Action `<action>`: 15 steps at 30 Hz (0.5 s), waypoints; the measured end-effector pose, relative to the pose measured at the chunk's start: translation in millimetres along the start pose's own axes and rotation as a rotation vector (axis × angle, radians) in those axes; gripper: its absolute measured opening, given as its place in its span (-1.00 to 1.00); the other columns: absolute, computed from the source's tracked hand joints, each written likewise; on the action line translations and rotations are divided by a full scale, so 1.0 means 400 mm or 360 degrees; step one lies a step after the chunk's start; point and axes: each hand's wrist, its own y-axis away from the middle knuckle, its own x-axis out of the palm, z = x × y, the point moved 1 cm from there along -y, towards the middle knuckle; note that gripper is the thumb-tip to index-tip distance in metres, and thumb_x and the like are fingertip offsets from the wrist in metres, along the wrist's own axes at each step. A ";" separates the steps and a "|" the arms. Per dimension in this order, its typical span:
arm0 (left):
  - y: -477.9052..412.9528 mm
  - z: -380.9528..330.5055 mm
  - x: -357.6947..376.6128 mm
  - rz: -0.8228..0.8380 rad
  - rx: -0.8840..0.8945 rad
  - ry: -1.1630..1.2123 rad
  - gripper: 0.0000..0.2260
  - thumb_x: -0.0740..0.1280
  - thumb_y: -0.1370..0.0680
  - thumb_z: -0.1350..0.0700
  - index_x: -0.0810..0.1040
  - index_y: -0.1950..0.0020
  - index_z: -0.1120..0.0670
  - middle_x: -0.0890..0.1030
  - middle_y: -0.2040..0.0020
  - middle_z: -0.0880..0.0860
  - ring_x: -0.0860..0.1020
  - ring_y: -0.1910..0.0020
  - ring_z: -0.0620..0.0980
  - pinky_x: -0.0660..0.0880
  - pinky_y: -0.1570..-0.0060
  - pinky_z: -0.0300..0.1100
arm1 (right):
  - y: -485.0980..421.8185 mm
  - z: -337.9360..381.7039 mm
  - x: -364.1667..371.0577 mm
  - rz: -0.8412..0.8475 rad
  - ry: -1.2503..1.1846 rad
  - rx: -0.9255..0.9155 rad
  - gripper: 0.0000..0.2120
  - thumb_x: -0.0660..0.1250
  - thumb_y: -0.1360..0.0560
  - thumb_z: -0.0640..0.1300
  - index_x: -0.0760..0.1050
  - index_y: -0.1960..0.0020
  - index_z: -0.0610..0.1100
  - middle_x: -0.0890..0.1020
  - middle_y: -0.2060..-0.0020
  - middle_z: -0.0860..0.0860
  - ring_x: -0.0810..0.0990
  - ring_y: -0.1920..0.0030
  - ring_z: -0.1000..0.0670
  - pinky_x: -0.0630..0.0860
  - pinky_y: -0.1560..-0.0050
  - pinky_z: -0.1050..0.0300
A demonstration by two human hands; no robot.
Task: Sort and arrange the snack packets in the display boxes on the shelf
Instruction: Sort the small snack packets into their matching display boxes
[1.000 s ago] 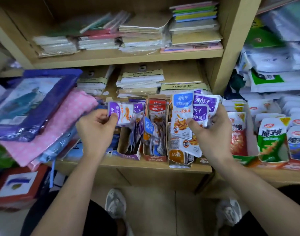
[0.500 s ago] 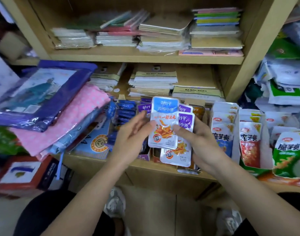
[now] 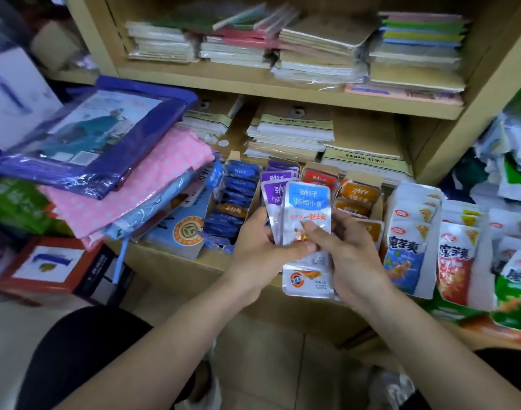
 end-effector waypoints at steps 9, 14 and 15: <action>0.016 -0.008 -0.087 -0.0031 0.0054 0.0116 -0.53 0.53 -0.38 0.38 0.54 -0.23 0.15 0.72 -0.05 0.10 0.71 -0.01 0.08 0.63 0.10 -0.08 | -0.005 0.022 0.026 -0.0084 -0.0104 0.0033 -0.79 0.38 -0.54 -0.21 0.55 -0.15 -0.24 0.73 -0.04 -0.09 0.73 -0.02 -0.08 0.69 0.05 -0.03; 0.000 -0.019 -0.168 -0.0259 0.0123 -0.0003 -0.61 0.54 -0.40 0.34 0.59 -0.18 0.10 0.73 -0.01 0.07 0.71 0.02 0.07 0.63 0.06 -0.01 | -0.049 0.064 -0.002 -0.0404 -0.0071 -0.0115 -0.90 0.38 -0.56 -0.18 0.62 -0.06 -0.15 0.74 0.01 -0.03 0.72 -0.04 -0.07 0.67 -0.01 0.00; -0.009 -0.022 -0.190 -0.0347 0.0129 0.0013 -0.63 0.53 -0.40 0.34 0.61 -0.16 0.11 0.74 0.01 0.07 0.71 0.04 0.07 0.63 0.07 0.00 | -0.062 0.073 -0.014 -0.0479 -0.0014 -0.0178 -0.91 0.39 -0.56 -0.17 0.63 -0.04 -0.14 0.75 0.02 -0.03 0.72 -0.05 -0.07 0.66 -0.06 -0.06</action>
